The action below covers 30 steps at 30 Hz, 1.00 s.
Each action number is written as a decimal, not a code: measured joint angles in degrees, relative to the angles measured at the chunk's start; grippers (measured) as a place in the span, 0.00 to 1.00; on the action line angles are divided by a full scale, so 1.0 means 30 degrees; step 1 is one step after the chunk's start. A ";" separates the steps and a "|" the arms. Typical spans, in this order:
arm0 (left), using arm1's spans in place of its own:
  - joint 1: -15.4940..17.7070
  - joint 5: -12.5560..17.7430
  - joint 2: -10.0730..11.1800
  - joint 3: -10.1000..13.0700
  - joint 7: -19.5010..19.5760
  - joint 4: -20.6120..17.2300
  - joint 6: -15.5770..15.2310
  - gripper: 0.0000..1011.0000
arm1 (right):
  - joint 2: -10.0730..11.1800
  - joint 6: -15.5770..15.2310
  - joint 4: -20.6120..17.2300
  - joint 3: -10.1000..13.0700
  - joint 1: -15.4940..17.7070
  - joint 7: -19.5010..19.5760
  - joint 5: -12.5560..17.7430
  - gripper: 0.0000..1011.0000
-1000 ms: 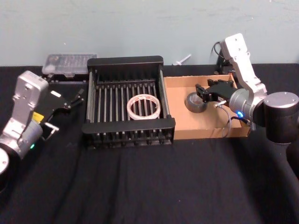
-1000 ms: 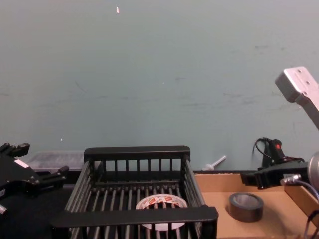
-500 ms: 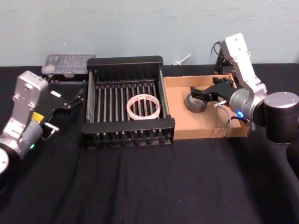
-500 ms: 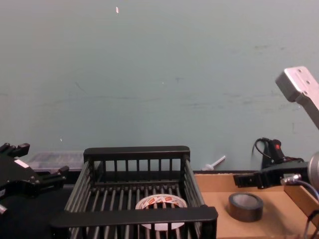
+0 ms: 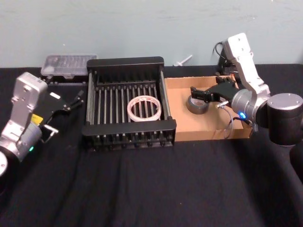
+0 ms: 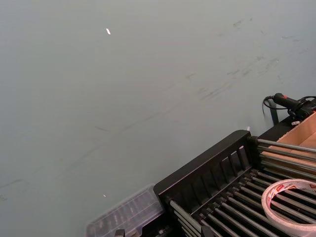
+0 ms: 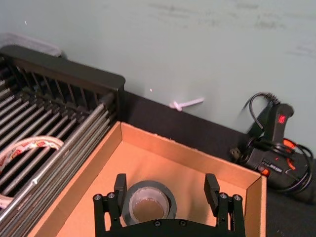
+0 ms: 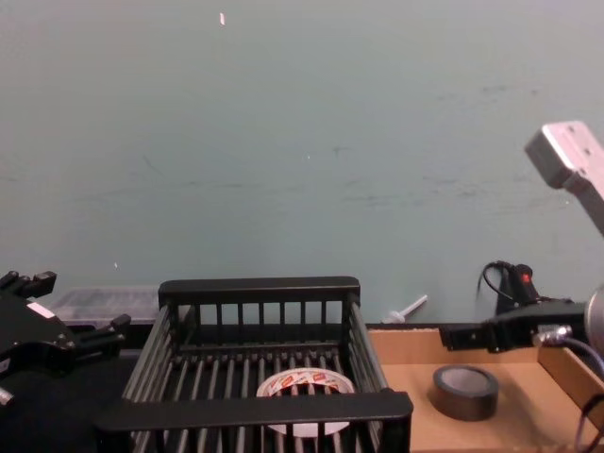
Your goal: Pick up the white tape and place it into the black box , Pick up the silver tape and place it into the brown box.
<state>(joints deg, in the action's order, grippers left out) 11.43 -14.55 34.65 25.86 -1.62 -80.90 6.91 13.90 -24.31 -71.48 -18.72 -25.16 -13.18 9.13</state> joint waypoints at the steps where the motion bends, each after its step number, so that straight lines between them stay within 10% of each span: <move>1: 0.0000 0.0000 0.0000 0.0000 0.0000 0.0001 0.0000 0.99 | -0.0006 0.0056 -0.0098 0.0066 0.0058 0.0000 -0.0014 0.99; 14: 0.0001 0.0000 0.0000 0.0000 0.0000 0.0001 0.0000 0.99 | 0.0202 0.2723 -0.2602 0.1380 0.2258 0.0611 -0.0566 0.99; 30: 0.0001 -0.0001 0.0000 0.0000 0.0000 0.0001 0.0000 0.99 | 0.0244 0.7616 -0.2707 0.2095 0.4363 0.1653 -0.2421 0.99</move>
<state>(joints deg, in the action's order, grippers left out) 11.43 -14.55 34.64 25.86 -1.62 -80.90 6.91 14.63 -1.46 -79.61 -12.44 -12.07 -8.22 1.87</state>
